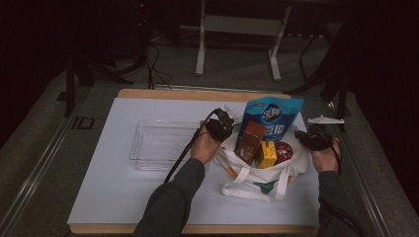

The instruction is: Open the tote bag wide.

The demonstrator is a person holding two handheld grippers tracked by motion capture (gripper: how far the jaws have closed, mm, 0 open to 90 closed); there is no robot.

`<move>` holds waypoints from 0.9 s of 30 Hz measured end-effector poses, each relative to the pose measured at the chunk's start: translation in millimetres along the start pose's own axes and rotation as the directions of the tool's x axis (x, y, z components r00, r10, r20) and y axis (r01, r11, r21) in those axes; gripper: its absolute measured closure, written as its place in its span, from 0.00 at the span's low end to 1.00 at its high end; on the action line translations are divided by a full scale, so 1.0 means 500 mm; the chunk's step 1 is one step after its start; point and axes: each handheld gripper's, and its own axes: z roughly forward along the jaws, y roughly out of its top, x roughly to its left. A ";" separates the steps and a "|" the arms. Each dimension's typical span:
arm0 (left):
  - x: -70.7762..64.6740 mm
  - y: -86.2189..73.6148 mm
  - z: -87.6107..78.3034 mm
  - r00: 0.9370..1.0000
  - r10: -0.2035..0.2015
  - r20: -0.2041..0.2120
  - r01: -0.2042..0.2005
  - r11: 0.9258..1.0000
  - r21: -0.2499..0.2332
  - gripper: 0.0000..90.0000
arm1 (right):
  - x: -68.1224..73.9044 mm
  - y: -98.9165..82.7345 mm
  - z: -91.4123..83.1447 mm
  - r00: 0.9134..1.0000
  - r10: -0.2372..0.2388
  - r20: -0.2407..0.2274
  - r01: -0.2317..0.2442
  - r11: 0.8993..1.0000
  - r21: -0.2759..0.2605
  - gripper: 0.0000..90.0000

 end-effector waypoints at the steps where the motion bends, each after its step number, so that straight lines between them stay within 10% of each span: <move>1: 0.000 0.000 0.000 1.000 0.000 0.000 0.000 1.000 0.000 0.98 | 0.000 0.000 0.000 1.000 0.000 0.000 0.000 1.000 0.000 0.98; 15: -0.010 -0.009 0.046 0.997 0.034 -0.067 -0.024 0.991 0.133 0.99 | -0.011 -0.040 0.066 0.999 0.020 0.035 -0.025 0.991 0.131 0.98; 27: 0.007 -0.013 0.006 1.000 -0.020 0.014 0.019 0.998 0.066 0.81 | -0.015 -0.044 0.035 0.999 0.040 -0.013 -0.038 0.994 0.099 0.79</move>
